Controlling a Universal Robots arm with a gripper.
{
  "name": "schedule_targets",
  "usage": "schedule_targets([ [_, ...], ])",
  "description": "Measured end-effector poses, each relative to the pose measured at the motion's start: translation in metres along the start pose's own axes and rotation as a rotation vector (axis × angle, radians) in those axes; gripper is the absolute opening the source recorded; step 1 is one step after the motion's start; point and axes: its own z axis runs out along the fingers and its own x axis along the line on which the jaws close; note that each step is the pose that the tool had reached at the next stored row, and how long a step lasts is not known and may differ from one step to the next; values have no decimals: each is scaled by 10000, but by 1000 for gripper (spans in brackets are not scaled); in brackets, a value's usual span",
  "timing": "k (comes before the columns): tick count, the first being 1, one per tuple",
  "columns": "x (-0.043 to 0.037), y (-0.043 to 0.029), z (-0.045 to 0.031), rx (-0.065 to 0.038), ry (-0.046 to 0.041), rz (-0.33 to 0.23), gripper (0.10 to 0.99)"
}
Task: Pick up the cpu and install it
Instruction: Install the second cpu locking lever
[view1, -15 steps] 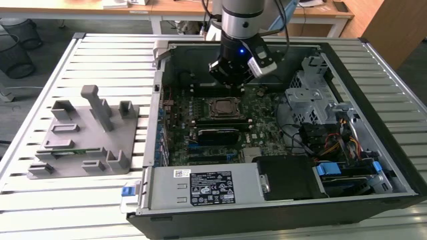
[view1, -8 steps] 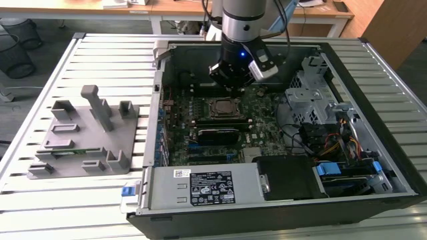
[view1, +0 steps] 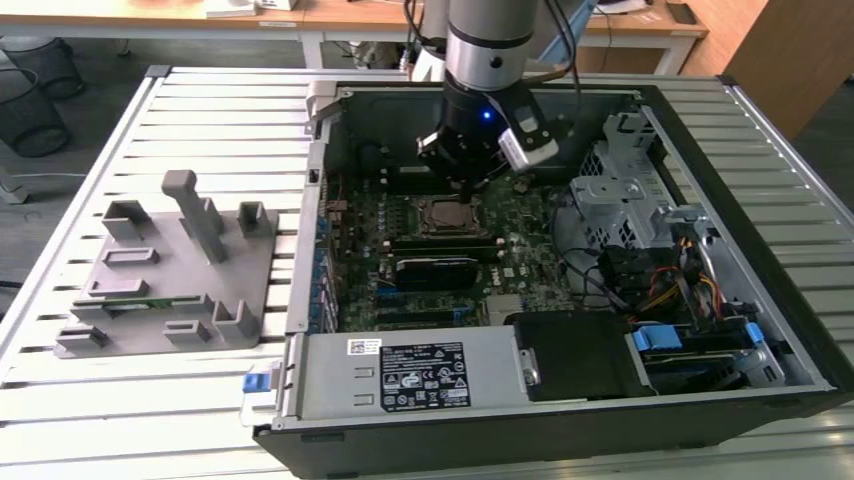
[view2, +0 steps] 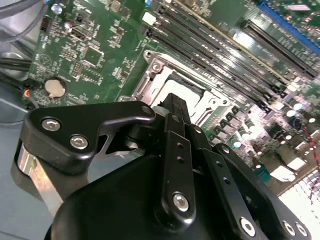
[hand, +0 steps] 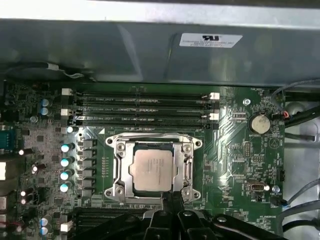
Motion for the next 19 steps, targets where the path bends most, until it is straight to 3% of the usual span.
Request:
schedule_targets([
  [3,-2,-23,-1,-5,208,3,106],
  [8,2,-130,4,-55,220,3,106],
  [10,4,-146,10,-69,220,4,106],
  [12,11,-163,18,-147,219,3,106],
  [19,79,-223,56,-164,217,3,106],
])
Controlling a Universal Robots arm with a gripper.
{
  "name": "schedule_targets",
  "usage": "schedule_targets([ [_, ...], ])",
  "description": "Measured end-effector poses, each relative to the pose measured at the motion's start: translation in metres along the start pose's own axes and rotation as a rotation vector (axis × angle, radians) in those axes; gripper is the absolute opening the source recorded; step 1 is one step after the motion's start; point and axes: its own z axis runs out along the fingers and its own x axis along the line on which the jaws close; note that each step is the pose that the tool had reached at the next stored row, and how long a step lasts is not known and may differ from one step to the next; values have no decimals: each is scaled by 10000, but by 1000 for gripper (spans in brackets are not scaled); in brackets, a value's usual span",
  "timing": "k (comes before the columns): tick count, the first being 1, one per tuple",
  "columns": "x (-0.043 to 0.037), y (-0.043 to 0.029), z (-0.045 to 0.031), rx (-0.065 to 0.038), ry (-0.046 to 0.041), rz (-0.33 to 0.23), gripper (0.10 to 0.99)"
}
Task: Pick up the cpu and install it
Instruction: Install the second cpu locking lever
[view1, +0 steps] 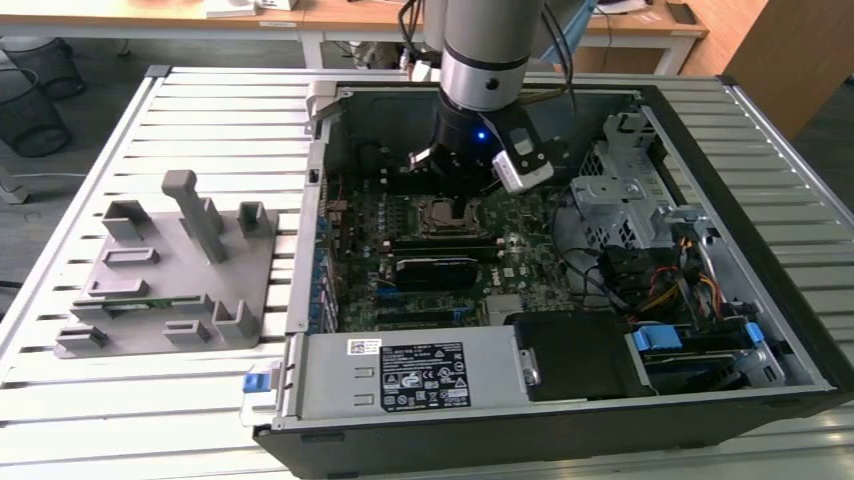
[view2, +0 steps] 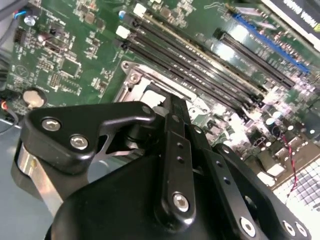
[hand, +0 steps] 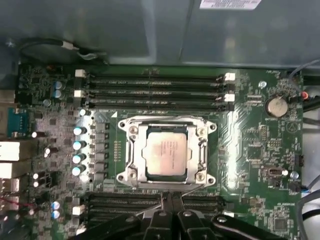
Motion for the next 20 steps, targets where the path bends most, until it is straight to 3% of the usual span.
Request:
schedule_targets([
  [7,112,-16,17,0,0,1,106],
  [16,149,-63,29,0,1,1,106],
  [17,217,-82,39,1,1,1,106],
  [20,245,-84,58,0,0,1,106],
])
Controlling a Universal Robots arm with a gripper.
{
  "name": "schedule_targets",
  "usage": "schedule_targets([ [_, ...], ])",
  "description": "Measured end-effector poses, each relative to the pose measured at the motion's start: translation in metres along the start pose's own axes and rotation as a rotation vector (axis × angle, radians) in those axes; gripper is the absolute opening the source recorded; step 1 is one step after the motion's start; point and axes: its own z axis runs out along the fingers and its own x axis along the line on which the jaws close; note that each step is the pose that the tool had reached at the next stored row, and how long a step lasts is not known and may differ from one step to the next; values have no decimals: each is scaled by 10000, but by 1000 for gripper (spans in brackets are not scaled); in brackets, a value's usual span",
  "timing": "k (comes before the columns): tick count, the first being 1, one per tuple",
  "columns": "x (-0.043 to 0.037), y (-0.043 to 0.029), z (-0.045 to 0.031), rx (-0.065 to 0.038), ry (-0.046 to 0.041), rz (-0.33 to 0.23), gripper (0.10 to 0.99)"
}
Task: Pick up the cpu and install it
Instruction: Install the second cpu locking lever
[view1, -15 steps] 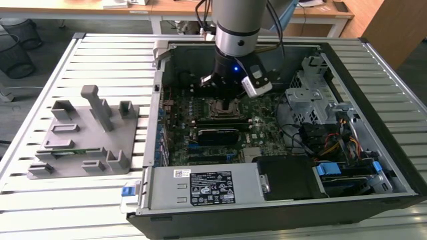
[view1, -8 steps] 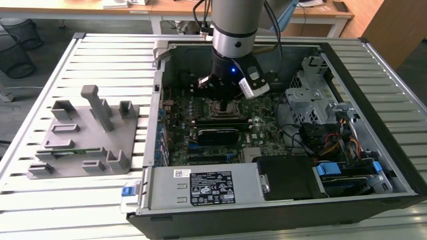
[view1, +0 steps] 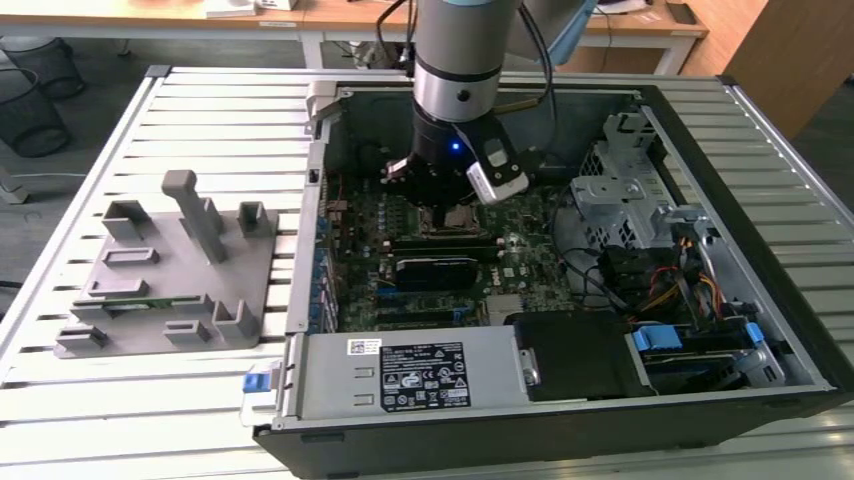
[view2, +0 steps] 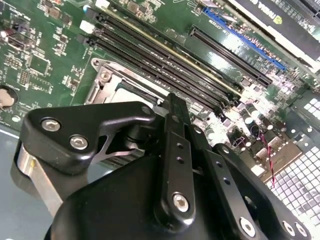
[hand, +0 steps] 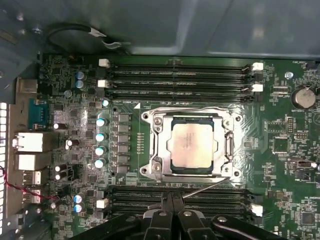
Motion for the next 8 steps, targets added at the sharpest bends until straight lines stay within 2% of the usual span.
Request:
schedule_targets([
  [8,9,-6,112,1,7,0,106],
])
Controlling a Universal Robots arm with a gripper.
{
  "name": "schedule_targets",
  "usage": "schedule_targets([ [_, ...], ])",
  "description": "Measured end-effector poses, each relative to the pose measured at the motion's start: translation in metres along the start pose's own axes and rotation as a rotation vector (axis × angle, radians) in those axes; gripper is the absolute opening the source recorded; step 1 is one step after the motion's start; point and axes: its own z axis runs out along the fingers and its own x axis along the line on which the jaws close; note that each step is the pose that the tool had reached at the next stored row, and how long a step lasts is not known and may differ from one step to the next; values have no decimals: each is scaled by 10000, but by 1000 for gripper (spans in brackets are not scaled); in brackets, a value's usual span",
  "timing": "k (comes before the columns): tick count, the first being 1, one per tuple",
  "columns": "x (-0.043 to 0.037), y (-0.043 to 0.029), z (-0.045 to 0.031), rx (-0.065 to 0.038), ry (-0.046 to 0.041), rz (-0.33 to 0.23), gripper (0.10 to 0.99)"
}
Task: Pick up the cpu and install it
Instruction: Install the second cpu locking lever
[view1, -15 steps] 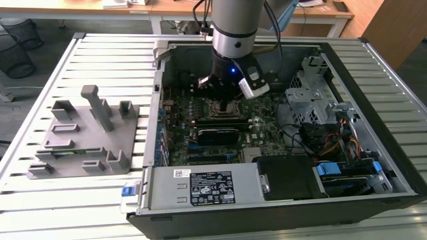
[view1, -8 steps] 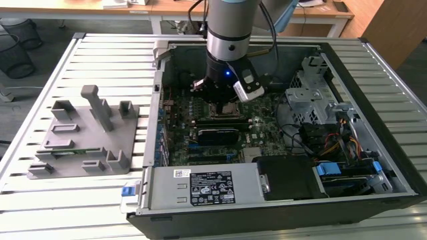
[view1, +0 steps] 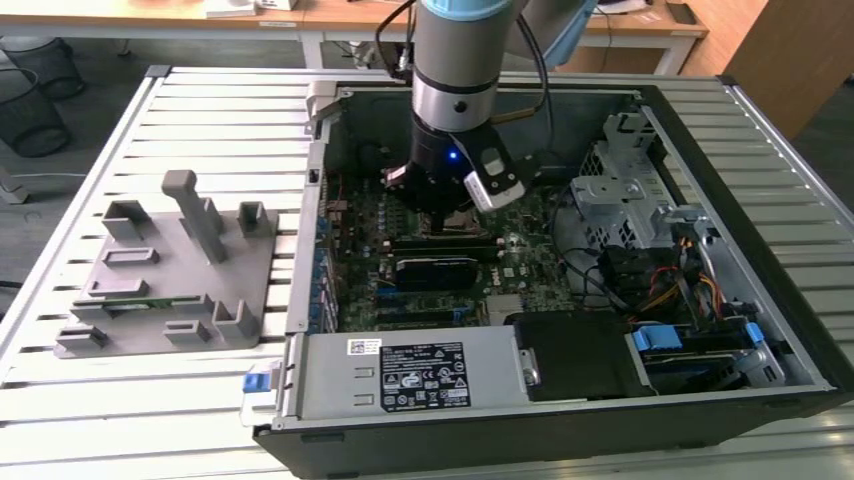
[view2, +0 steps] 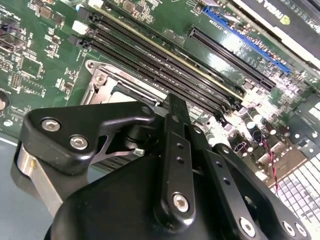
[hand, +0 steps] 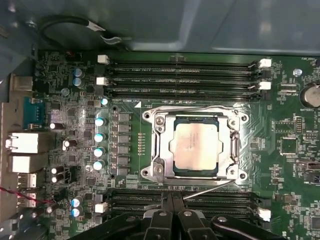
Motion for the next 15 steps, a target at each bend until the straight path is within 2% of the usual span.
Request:
schedule_targets([
  [6,7,-24,52,-57,2,-1,106],
  [11,18,-60,61,-444,-4,-5,106],
  [15,36,-90,68,-553,-5,-6,106],
])
